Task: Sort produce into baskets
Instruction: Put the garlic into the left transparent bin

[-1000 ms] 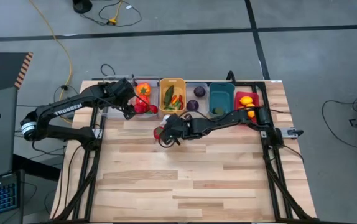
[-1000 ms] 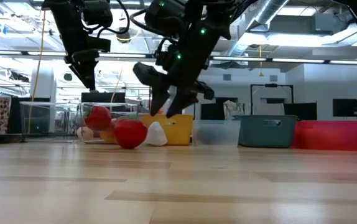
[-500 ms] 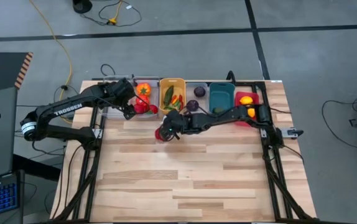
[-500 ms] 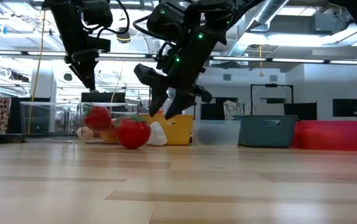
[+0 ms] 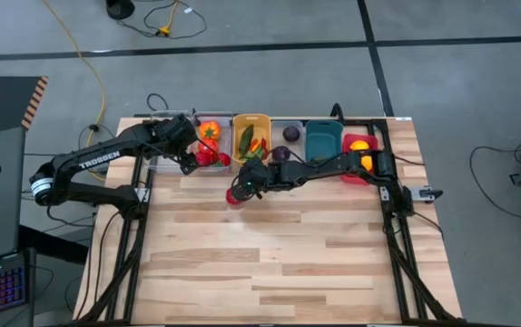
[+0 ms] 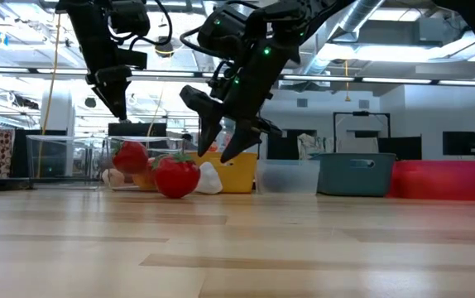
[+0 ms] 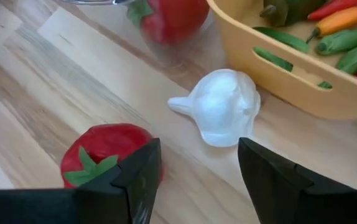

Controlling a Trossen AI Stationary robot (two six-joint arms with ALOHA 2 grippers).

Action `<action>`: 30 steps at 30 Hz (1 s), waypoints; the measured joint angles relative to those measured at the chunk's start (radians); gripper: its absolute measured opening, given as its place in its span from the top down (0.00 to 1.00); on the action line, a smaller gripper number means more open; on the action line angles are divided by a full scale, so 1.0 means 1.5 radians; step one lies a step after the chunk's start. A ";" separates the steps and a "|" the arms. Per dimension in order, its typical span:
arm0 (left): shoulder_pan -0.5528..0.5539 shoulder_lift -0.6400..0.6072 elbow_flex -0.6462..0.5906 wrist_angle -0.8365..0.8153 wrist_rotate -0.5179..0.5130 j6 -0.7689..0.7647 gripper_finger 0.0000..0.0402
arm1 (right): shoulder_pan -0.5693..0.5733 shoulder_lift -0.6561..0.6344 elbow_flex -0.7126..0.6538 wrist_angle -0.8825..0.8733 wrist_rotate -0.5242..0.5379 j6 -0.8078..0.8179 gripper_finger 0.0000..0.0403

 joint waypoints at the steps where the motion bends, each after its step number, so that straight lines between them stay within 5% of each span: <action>1: 0.000 0.000 0.000 0.000 0.000 0.000 0.31 | 0.000 0.000 0.000 0.000 -0.001 -0.011 0.39; 30: 0.000 0.000 0.000 0.000 0.000 -0.003 0.31 | -0.009 0.008 -0.015 0.059 0.043 -0.063 0.38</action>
